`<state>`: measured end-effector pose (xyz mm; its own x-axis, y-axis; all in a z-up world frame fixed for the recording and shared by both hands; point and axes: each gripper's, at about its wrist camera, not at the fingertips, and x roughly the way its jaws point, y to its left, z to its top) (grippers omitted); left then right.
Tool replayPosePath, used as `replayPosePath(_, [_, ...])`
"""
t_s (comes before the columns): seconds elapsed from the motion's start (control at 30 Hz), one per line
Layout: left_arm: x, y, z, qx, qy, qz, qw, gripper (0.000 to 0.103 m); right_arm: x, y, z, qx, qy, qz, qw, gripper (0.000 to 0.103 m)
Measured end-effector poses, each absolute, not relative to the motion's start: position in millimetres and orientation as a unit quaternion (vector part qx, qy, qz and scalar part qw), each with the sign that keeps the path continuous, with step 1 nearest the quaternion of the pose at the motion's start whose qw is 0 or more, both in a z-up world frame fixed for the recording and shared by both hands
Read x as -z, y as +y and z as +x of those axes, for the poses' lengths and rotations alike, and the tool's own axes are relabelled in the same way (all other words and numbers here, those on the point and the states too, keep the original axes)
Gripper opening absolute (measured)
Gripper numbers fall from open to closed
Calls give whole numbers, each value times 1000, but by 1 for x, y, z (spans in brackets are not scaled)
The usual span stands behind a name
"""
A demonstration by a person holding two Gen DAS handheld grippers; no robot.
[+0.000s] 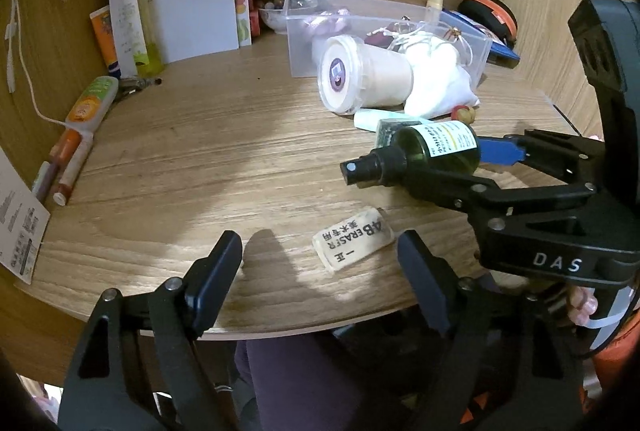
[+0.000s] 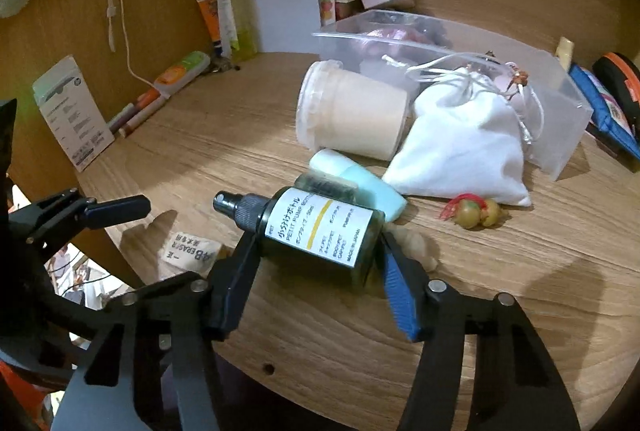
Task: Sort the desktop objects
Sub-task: 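Grasp the white eraser with the left tool while the right tool grasps the green bottle, then carry the white eraser and green bottle over the clear box with both tools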
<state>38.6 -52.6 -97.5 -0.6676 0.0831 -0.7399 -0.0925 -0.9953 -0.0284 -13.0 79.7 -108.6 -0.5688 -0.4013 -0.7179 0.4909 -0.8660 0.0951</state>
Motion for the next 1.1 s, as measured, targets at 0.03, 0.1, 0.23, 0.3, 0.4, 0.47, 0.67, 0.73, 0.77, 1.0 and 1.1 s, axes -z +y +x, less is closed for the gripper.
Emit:
replayPosePath(0.03, [98, -52, 37, -913, 3, -406, 44, 81, 108, 80, -13, 884, 55, 389, 254, 55])
replayPosePath(0.1, [99, -52, 34, -912, -2, -409, 45, 79, 107, 83, -12, 885, 48, 386, 257, 55])
replayPosePath(0.23, [101, -46, 31, -911, -1, -410, 43, 69, 100, 90, -9, 889, 39, 376, 259, 55])
replayPosePath(0.3, [102, -43, 30, -912, 6, -408, 38, 67, 98, 92, -8, 891, 40, 372, 258, 55])
replayPosePath(0.4, [102, -40, 29, -915, 8, -402, 36, 58, 97, 95, -7, 892, 39, 369, 260, 55])
replayPosePath(0.47, [102, -39, 28, -917, 11, -398, 32, 47, 95, 97, -7, 891, 37, 368, 262, 55])
replayPosePath(0.67, [102, -44, 25, -922, 7, -386, 25, 24, 86, 105, -6, 897, 31, 358, 258, 55])
replayPosePath(0.73, [102, -45, 25, -923, 7, -384, 22, 24, 83, 110, -7, 899, 29, 355, 255, 55])
replayPosePath(0.77, [102, -46, 24, -923, 8, -384, 21, 24, 82, 112, -8, 900, 26, 354, 253, 55])
replayPosePath(1.0, [95, -54, 23, -925, -6, -379, 21, 23, 71, 123, -11, 907, 19, 343, 244, 55])
replayPosePath(1.1, [84, -54, 22, -930, -4, -366, 20, 23, 66, 128, -13, 910, 14, 337, 241, 55])
